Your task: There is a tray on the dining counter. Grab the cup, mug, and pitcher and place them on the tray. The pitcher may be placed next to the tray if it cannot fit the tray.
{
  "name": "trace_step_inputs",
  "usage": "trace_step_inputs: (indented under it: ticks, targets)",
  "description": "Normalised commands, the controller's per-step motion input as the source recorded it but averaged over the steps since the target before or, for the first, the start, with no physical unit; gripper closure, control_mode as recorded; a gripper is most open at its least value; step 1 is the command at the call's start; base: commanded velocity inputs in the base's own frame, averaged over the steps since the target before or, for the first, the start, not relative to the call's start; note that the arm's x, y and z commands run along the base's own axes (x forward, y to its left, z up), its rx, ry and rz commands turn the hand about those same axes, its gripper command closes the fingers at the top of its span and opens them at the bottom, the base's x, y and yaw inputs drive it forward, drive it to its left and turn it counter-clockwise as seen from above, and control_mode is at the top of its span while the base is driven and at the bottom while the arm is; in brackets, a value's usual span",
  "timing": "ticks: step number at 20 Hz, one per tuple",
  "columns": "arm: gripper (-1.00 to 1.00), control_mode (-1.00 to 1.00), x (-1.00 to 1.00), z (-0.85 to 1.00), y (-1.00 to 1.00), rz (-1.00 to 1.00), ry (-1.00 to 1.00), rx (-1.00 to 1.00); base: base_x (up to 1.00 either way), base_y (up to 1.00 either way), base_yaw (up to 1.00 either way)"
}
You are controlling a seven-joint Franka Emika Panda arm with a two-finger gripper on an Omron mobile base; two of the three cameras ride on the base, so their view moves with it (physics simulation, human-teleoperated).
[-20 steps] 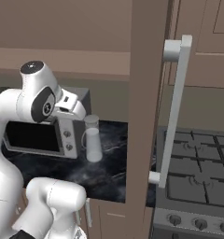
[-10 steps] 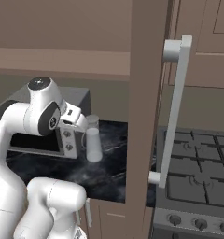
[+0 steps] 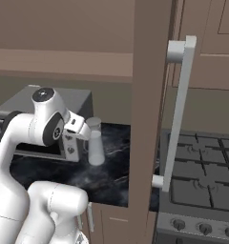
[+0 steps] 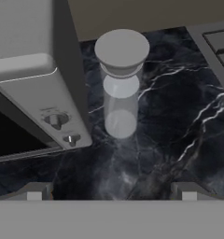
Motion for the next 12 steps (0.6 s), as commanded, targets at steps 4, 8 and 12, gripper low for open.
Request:
trace_step_inputs:
  ticks: [4,8,12]
  targets:
    - [-1.00,-1.00,0.16,-0.10,0.00,0.00,0.00,0.00,0.00,0.00,0.00]
    - [-1.00,-1.00,0.23,-0.01,0.00,0.00,0.00,0.00,0.00,0.00,0.00]
    - [-1.00,-1.00,0.23,-0.03,0.00,0.00,0.00,0.00,0.00,0.00,0.00]
